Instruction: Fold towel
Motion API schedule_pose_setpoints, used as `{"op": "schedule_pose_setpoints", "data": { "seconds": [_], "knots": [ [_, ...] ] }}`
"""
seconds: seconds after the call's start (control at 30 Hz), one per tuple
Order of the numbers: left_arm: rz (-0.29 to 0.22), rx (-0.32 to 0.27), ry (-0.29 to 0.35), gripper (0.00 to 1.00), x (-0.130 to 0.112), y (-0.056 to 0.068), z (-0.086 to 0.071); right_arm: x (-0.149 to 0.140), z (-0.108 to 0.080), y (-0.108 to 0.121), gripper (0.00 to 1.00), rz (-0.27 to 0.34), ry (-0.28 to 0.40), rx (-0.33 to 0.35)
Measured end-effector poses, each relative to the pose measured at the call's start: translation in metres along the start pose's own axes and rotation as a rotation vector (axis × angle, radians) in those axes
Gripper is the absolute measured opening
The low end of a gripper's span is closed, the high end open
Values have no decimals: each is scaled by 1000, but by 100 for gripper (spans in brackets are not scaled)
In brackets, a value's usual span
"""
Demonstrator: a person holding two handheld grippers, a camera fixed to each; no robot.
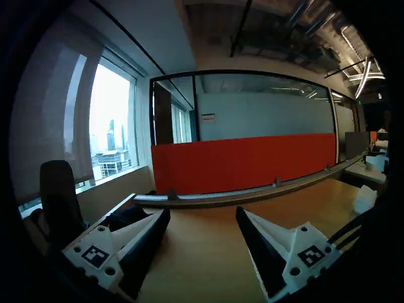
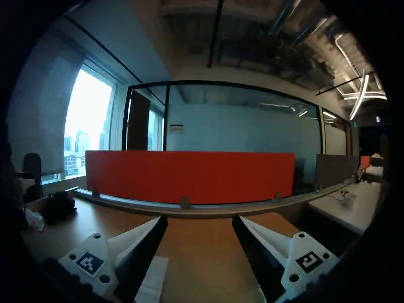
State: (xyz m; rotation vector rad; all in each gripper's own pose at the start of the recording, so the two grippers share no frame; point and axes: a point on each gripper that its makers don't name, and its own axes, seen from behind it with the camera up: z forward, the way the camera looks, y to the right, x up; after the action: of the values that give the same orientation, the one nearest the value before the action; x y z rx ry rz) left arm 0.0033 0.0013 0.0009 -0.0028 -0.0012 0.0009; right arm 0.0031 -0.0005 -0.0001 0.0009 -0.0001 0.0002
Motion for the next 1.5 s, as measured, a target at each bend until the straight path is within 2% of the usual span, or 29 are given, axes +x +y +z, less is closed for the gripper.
{"op": "schedule_pose_setpoints", "data": {
  "seconds": [0.17, 0.27, 0.53, 0.77, 1.27, 1.37, 1.5],
  "knots": [
    [2, -25, -9, 96, 17, 8, 4, 18, -1, -6, 100, 1, 0, 20],
    [-3, -53, -23, 96, 20, 15, 5, 23, -1, -14, 100, 2, -6, 56],
    [1, -116, -68, 96, 19, 23, 5, 16, -2, -27, 100, -51, -71, 122],
    [37, -213, -123, 96, 9, 40, -1, 4, -6, -44, 100, -94, -148, 219],
    [129, -428, -245, 96, -29, 83, -15, -45, -30, -87, 100, -267, -309, 497],
    [146, -460, -261, 96, -38, 91, -16, -56, -36, -95, 100, -288, -337, 547],
    [153, -487, -289, 96, -51, 99, -18, -68, -39, -99, 100, -300, -363, 576]
  ]
}}
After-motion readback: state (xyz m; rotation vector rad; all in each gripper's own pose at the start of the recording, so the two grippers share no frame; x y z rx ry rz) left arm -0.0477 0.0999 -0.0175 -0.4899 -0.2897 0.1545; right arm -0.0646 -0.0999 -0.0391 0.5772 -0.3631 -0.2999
